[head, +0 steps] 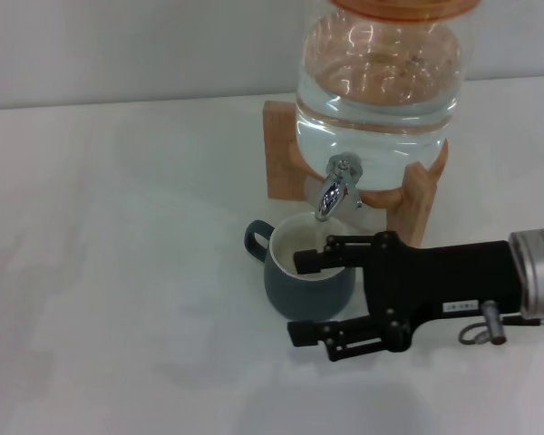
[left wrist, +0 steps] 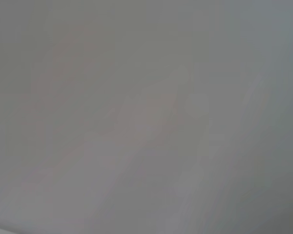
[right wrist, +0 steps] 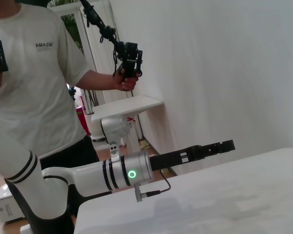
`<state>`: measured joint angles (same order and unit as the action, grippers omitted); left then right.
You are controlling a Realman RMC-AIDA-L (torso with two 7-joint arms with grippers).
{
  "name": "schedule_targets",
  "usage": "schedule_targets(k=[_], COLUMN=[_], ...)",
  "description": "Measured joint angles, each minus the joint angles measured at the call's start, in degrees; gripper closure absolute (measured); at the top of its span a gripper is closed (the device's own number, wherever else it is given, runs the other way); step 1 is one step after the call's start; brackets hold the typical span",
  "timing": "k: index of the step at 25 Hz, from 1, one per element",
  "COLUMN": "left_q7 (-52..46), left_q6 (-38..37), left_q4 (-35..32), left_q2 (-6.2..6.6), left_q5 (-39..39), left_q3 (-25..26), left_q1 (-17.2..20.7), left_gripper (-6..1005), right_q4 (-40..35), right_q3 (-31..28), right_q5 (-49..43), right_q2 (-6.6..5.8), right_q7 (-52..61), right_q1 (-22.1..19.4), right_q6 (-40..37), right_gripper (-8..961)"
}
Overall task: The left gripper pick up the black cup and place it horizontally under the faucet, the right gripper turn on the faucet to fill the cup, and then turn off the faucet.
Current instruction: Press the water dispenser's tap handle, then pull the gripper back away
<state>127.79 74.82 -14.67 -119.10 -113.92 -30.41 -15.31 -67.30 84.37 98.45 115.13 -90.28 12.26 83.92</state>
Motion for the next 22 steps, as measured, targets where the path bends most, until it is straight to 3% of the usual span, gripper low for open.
schedule_targets(k=[9,22], left_q7=[0.0,0.0], left_q6=[-0.1,-0.3], left_q4=[0.0,0.0], left_q2=[0.0,0.03], left_q5=[0.0,0.2], left_q3=[-0.2,-0.1], left_q1=[0.1,0.3], left_gripper=[390,390], right_q4=[-3.2,-2.7], right_q3=[5.4,3.8], right_q5=[0.1,-0.2], right_q2=[0.0,-0.15], right_q7=[3.3,5.3], right_q1=[0.1,-0.3], right_q6=[-7.8,-11.9], right_gripper=[132,132])
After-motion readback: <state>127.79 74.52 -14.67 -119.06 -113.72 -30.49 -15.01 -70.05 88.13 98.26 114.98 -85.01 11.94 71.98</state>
